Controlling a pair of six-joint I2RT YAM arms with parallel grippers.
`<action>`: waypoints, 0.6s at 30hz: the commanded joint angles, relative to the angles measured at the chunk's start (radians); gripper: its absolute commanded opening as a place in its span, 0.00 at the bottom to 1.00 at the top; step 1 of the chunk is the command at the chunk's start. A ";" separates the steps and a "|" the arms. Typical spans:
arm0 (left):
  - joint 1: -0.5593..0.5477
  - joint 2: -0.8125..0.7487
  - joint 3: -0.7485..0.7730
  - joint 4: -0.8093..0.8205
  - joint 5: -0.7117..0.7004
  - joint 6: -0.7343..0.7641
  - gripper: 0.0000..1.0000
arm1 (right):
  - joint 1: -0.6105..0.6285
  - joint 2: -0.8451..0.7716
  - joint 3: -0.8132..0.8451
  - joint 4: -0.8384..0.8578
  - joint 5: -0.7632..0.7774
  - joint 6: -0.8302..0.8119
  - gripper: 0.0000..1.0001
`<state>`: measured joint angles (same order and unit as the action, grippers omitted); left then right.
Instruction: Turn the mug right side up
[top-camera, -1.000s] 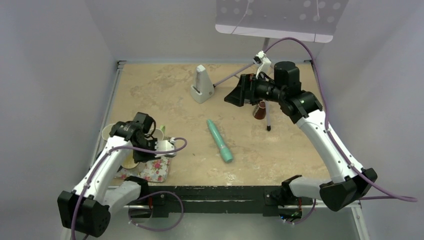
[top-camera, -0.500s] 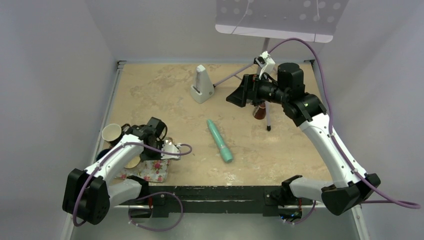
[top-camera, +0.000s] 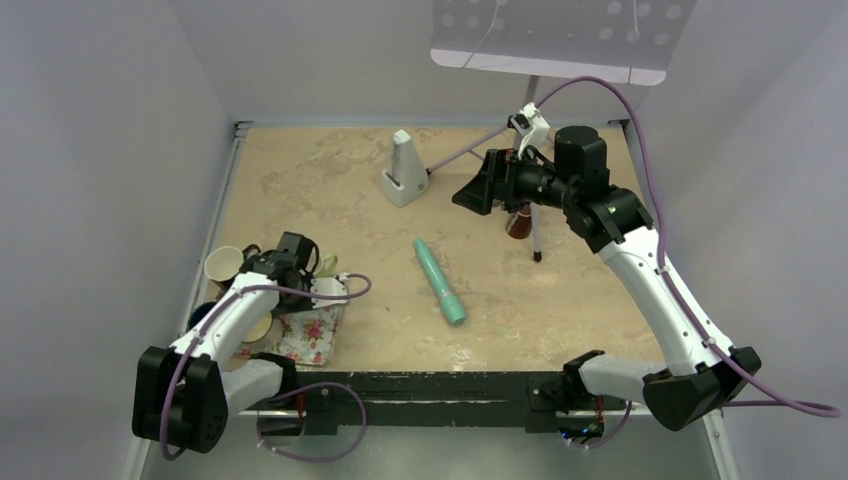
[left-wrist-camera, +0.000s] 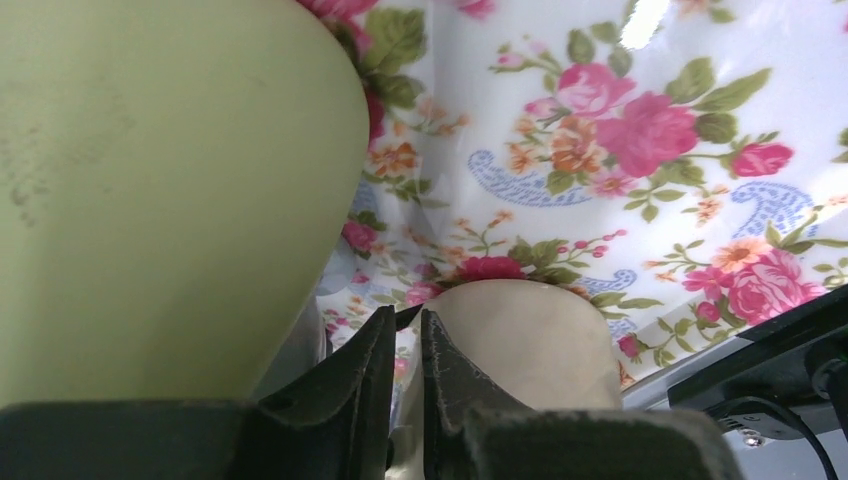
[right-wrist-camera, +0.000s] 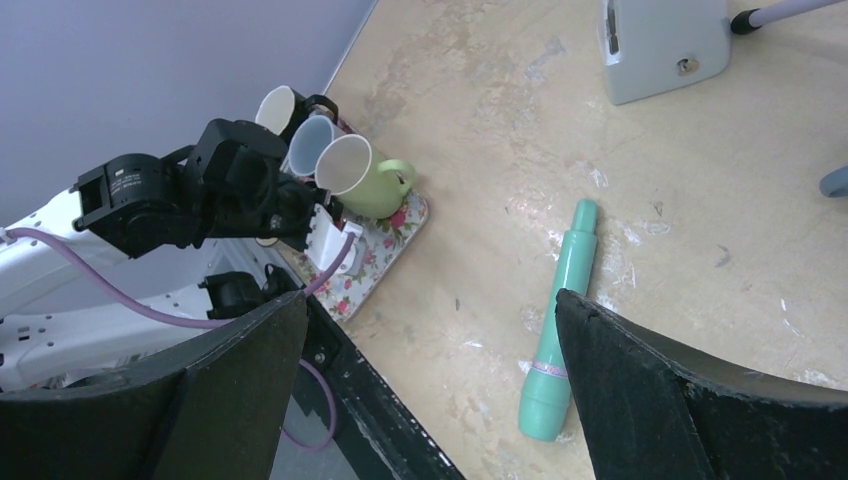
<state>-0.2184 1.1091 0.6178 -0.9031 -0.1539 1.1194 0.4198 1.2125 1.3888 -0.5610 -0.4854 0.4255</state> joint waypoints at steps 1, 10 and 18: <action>0.030 -0.030 0.020 -0.014 -0.022 0.003 0.21 | -0.002 -0.022 0.005 0.024 0.009 -0.006 0.98; 0.008 -0.081 0.117 -0.156 0.148 -0.025 0.31 | -0.002 -0.020 -0.006 0.024 0.076 -0.012 0.98; 0.003 -0.128 0.307 -0.390 0.450 -0.092 0.46 | -0.055 0.032 -0.054 -0.033 0.501 -0.089 0.98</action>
<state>-0.2108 1.0210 0.7959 -1.1633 0.0864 1.1007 0.3912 1.2152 1.3655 -0.5674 -0.2848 0.3992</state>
